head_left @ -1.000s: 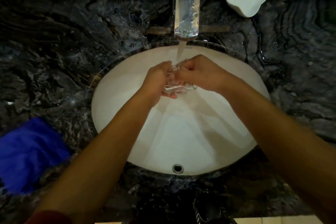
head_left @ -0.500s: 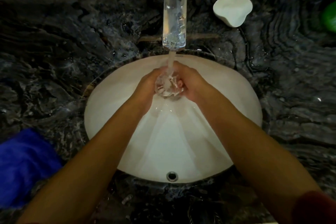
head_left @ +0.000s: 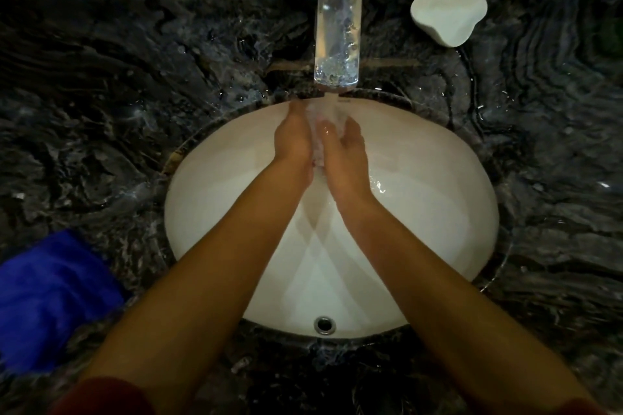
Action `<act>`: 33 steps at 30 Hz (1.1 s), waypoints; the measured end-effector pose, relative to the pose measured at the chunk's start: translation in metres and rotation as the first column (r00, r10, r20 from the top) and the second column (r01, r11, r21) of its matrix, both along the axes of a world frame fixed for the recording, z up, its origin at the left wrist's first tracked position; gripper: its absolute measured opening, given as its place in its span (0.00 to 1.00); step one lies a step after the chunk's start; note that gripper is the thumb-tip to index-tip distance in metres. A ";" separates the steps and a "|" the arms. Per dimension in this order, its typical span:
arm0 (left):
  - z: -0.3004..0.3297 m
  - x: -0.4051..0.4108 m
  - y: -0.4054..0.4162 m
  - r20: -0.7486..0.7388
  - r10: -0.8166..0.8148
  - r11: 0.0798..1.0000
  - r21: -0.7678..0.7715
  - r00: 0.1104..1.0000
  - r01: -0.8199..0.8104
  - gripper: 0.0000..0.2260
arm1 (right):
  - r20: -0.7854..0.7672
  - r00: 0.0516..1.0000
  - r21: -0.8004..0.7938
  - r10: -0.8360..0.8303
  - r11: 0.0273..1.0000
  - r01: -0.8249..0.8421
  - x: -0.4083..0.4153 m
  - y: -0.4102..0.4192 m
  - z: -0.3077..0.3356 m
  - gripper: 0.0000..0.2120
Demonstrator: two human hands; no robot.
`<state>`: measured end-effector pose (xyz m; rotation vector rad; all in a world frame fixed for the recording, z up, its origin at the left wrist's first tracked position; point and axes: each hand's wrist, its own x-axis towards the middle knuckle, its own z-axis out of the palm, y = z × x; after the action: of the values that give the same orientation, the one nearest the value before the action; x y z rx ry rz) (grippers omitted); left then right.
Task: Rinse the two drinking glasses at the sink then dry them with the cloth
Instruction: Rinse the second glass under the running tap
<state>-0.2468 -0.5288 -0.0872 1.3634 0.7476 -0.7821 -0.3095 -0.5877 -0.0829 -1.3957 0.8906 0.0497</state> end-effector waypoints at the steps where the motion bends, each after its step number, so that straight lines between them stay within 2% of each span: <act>1: -0.003 -0.001 0.002 -0.006 -0.036 0.999 0.005 0.999 0.036 0.25 | 0.011 0.999 -0.047 0.040 0.998 -0.040 -0.005 0.001 -0.001 0.05; 2: -0.004 -0.002 0.006 -0.012 -0.068 0.998 0.007 0.998 0.068 0.24 | -0.007 0.998 -0.052 0.069 0.996 -0.069 -0.006 0.001 -0.003 0.04; 3: -0.003 -0.004 0.008 -0.030 -0.085 0.996 -0.018 0.996 0.084 0.22 | -0.036 0.996 -0.063 0.079 0.995 -0.081 -0.003 0.000 -0.003 0.07; 5: -0.006 -0.010 0.015 -0.065 -0.061 0.995 -0.086 0.996 0.056 0.19 | -0.127 0.988 -0.079 0.092 0.992 -0.102 0.008 -0.005 -0.002 0.13; 6: -0.009 -0.013 0.019 -0.081 -0.032 0.991 -0.130 0.996 0.021 0.19 | -0.149 0.986 -0.061 0.073 0.995 -0.083 0.014 -0.010 -0.002 0.12; 10: -0.010 -0.021 0.027 -0.120 0.115 0.972 -0.190 0.986 -0.136 0.12 | -0.082 0.996 0.074 0.030 0.997 -0.024 0.025 -0.025 -0.005 0.10; 12: -0.007 -0.021 0.026 -0.100 0.140 0.971 -0.183 0.985 -0.157 0.10 | -0.040 0.995 -0.038 0.089 0.995 -0.090 0.017 -0.025 -0.007 0.11; 14: -0.002 -0.018 0.026 -0.006 0.114 0.984 -0.136 0.993 -0.114 0.11 | -0.030 0.983 -0.141 0.180 0.973 -0.183 0.008 -0.025 -0.004 0.11; 17: 0.007 -0.014 0.023 0.091 0.022 0.998 -0.063 0.996 -0.017 0.13 | 0.012 0.965 -0.161 0.263 0.953 -0.257 0.000 -0.036 0.007 0.12; 19: 0.014 -0.013 0.021 0.123 -0.048 0.998 -0.045 0.991 0.054 0.11 | -0.032 0.936 -0.176 0.351 0.920 -0.351 -0.001 -0.040 0.014 0.15; 21: 0.021 -0.015 0.020 0.170 -0.102 0.990 -0.075 0.980 0.117 0.11 | -0.104 0.926 -0.228 0.363 0.898 -0.377 -0.003 -0.039 0.016 0.16; 22: 0.023 -0.017 0.022 0.205 -0.130 0.984 -0.090 0.970 0.151 0.12 | -0.113 0.940 -0.226 0.321 0.913 -0.339 -0.003 -0.038 0.016 0.15; 24: 0.028 -0.021 0.024 0.309 -0.244 0.962 -0.043 0.919 0.270 0.11 | -0.076 0.980 -0.149 0.186 0.969 -0.196 -0.006 -0.039 0.017 0.15; 27: 0.023 -0.028 0.037 0.453 -0.386 0.923 0.180 0.804 0.341 0.08 | -0.093 0.995 0.068 -0.023 0.997 0.030 -0.013 -0.045 0.019 0.15; 29: 0.018 -0.032 0.047 0.463 -0.468 0.882 0.304 0.753 0.360 0.09 | -0.148 0.971 0.334 -0.189 0.914 0.229 -0.022 -0.051 0.021 0.15; 30: 0.016 -0.035 0.050 0.448 -0.536 0.842 0.337 0.715 0.421 0.13 | -0.156 0.959 0.459 -0.238 0.842 0.284 -0.027 -0.053 0.023 0.16; 31: 0.016 -0.036 0.053 0.440 -0.617 0.787 0.331 0.653 0.520 0.20 | -0.155 0.955 0.544 -0.254 0.785 0.298 -0.030 -0.053 0.021 0.18; 33: 0.019 -0.041 0.048 0.454 -0.723 0.657 0.218 0.521 0.722 0.34 | -0.135 0.955 0.626 -0.263 0.724 0.288 -0.034 -0.051 0.019 0.23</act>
<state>-0.2876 -0.4809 -0.0686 1.8064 -0.3126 -0.9895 -0.3438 -0.6388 -0.0642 -0.6077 0.9842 0.1406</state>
